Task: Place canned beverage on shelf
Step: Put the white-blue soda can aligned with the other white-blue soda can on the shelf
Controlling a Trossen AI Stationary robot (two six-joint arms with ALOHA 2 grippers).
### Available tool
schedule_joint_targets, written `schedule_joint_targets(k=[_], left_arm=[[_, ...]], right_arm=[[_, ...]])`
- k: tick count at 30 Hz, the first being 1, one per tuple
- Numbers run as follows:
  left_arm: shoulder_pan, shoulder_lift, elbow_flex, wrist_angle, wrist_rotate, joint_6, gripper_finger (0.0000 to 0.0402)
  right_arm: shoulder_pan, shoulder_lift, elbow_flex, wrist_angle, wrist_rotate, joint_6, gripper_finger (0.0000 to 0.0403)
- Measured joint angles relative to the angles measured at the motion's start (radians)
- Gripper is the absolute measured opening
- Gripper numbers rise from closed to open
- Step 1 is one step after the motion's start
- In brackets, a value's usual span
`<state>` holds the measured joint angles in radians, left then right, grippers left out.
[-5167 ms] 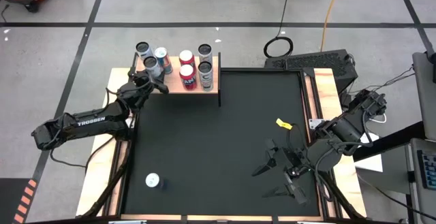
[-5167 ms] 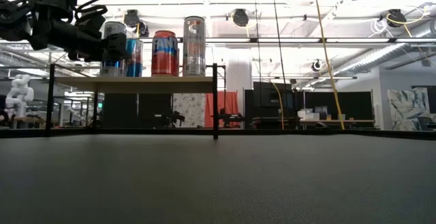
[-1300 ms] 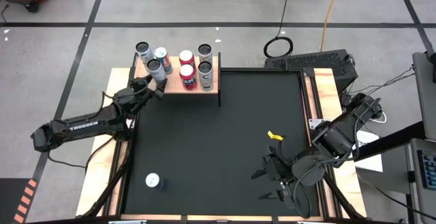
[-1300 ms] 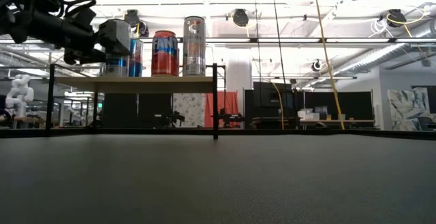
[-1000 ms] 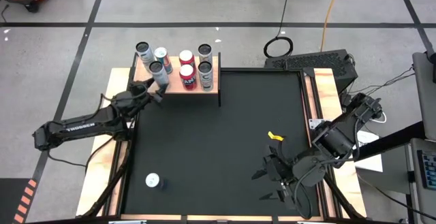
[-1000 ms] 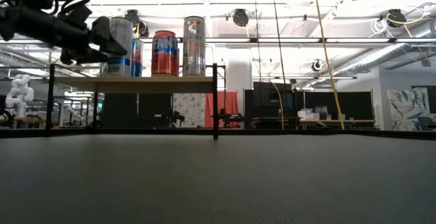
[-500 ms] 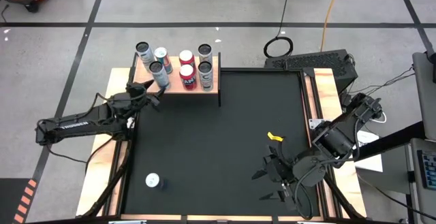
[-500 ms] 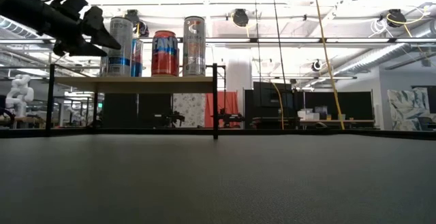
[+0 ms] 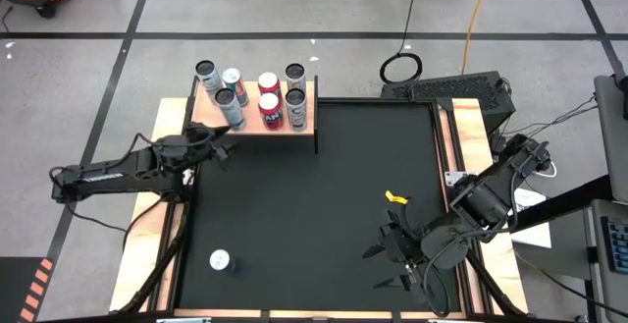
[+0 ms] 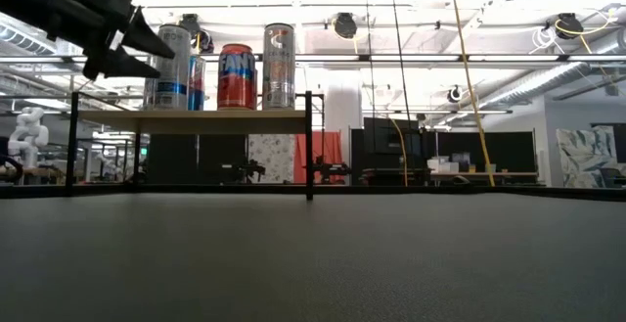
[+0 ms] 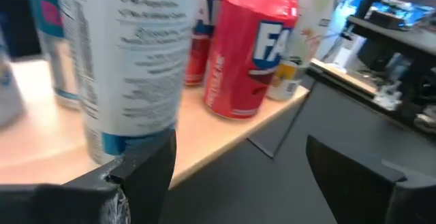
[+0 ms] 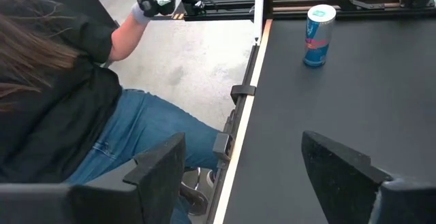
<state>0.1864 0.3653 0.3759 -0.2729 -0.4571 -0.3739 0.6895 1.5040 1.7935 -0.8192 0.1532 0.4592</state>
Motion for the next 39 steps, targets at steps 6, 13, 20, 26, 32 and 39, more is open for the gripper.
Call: schedule_joint_targets(k=[6, 13, 20, 26, 32, 39], left_arm=[[-0.012, 0.002, 0.0, 0.031, 0.004, -0.013, 0.0329], [-0.012, 0.055, 0.0, 0.189, 0.13, -0.013, 0.0329], [-0.011, 0.147, 0.0, 0.295, 0.155, -0.031, 0.0329], [-0.01, 0.19, -0.001, 0.32, 0.021, -0.002, 0.0329], [-0.01, 0.198, -0.001, 0.319, -0.025, 0.015, 0.0329], [-0.01, 0.198, -0.001, 0.315, -0.075, 0.04, 0.0329]], right_arm=[[0.0, 0.0, 0.0, 0.0, 0.0, 0.0, 0.027], [0.0, 0.0, 0.0, -0.001, 0.0, -0.003, 0.027], [0.0, 0.0, 0.0, -0.002, 0.0, -0.012, 0.027], [0.0, 0.0, 0.0, -0.004, 0.0, -0.016, 0.027], [0.0, 0.0, 0.0, -0.032, 0.0, -0.016, 0.027], [0.0, 0.0, 0.0, -0.032, -0.001, -0.005, 0.027]])
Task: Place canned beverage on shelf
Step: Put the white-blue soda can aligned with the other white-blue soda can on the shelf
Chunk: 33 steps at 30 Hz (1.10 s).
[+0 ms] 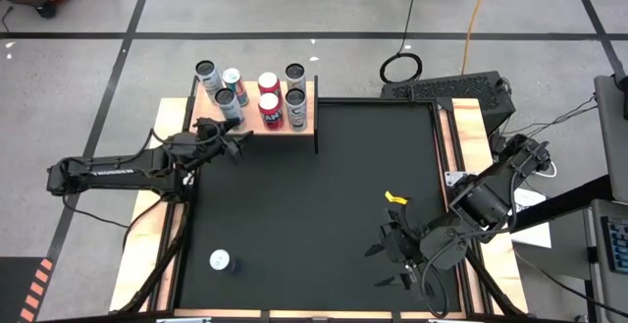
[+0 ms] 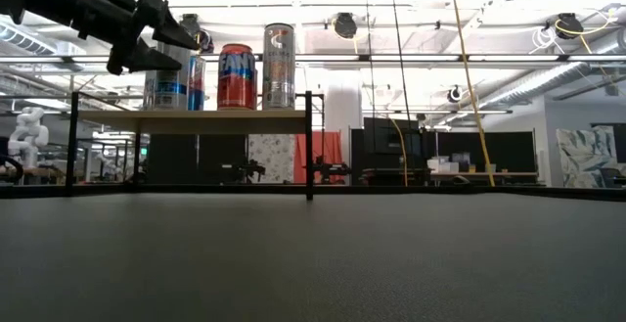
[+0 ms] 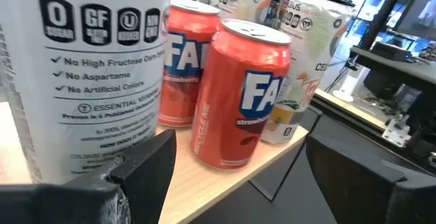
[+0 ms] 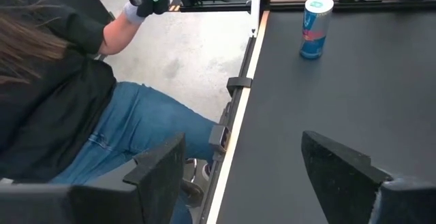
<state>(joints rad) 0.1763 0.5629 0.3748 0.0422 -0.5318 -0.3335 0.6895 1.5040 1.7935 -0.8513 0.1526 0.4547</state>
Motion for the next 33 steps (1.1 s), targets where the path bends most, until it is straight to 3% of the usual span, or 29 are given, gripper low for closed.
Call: schedule_joint_targets(k=[17, 22, 33], left_arm=[[-0.027, -0.013, 0.0, -0.1, -0.085, -0.002, 0.0329], [-0.05, -0.056, 0.0, -0.184, -0.16, -0.032, 0.0329], [-0.103, -0.158, 0.0, -0.301, -0.225, -0.055, 0.0329]], right_arm=[[0.0, 0.0, 0.0, 0.0, 0.0, 0.005, 0.027], [0.0, 0.0, 0.0, 0.0, 0.0, 0.006, 0.027], [0.0, 0.0, 0.0, 0.0, 0.0, 0.006, 0.027]])
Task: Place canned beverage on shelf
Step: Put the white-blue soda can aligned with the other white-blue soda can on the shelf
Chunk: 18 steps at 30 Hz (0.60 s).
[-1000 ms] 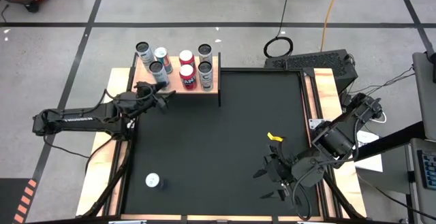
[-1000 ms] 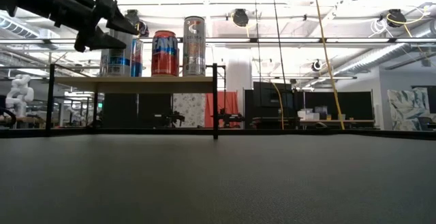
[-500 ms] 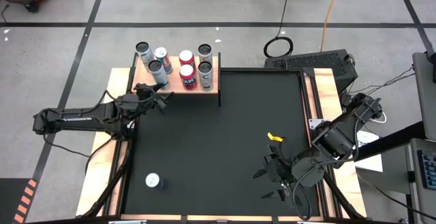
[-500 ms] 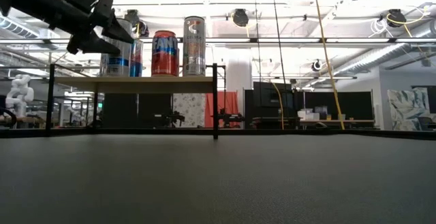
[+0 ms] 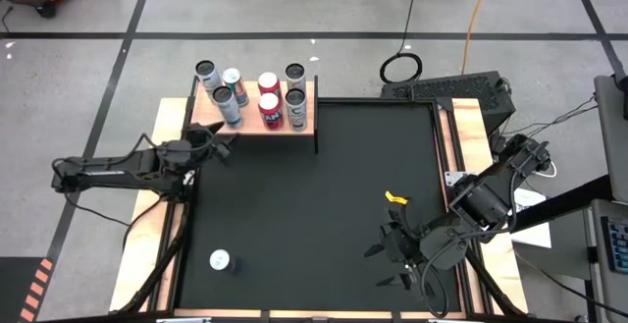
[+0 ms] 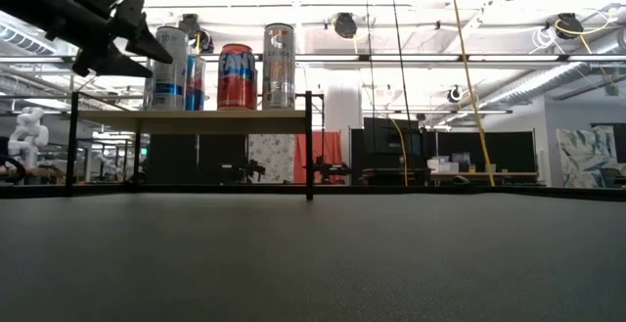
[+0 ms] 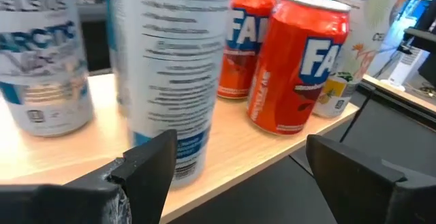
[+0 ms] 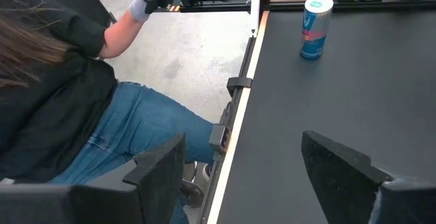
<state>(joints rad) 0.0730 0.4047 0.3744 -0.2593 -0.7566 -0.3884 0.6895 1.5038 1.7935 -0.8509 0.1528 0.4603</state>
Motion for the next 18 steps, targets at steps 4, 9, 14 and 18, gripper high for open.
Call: schedule_joint_targets(k=[4, 9, 14, 18], left_arm=[[-0.019, -0.035, 0.0, -0.025, -0.032, -0.022, 0.0329], [-0.067, -0.047, 0.0, 0.019, 0.097, -0.025, 0.0329], [-0.119, -0.024, 0.0, 0.104, 0.152, 0.004, 0.0329], [-0.131, -0.007, 0.0, 0.187, 0.202, 0.03, 0.0329]], right_arm=[[0.0, 0.0, 0.0, 0.0, 0.0, 0.0, 0.027], [0.0, 0.0, 0.0, -0.009, 0.0, 0.0, 0.027], [0.0, 0.0, 0.0, -0.015, 0.0, -0.002, 0.027], [0.0, 0.0, 0.0, -0.014, 0.001, -0.006, 0.027]])
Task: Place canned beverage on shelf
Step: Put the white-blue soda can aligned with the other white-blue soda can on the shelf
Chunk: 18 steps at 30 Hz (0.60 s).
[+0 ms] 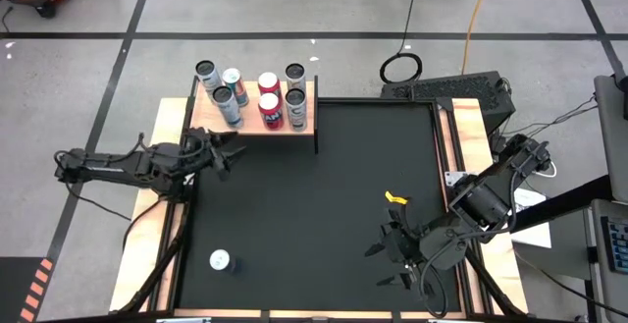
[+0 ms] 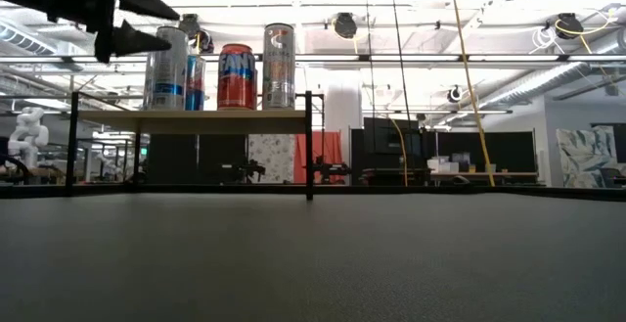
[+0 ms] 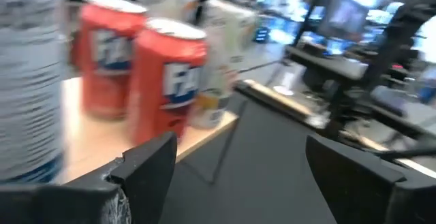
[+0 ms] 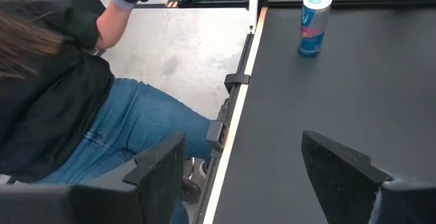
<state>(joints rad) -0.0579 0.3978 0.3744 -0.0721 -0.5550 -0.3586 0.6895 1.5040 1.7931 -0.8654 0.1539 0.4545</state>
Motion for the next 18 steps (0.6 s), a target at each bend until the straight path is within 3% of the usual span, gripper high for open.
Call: schedule_joint_targets(k=[11, 18], left_arm=[[-0.002, 0.006, 0.0, 0.27, 0.453, 0.141, 0.0329], [-0.002, 0.004, 0.0, 0.363, 0.502, 0.157, 0.0329]], right_arm=[[0.0, 0.0, 0.0, 0.084, 0.002, -0.033, 0.027], [0.0, 0.0, 0.0, 0.179, 0.003, -0.151, 0.027]])
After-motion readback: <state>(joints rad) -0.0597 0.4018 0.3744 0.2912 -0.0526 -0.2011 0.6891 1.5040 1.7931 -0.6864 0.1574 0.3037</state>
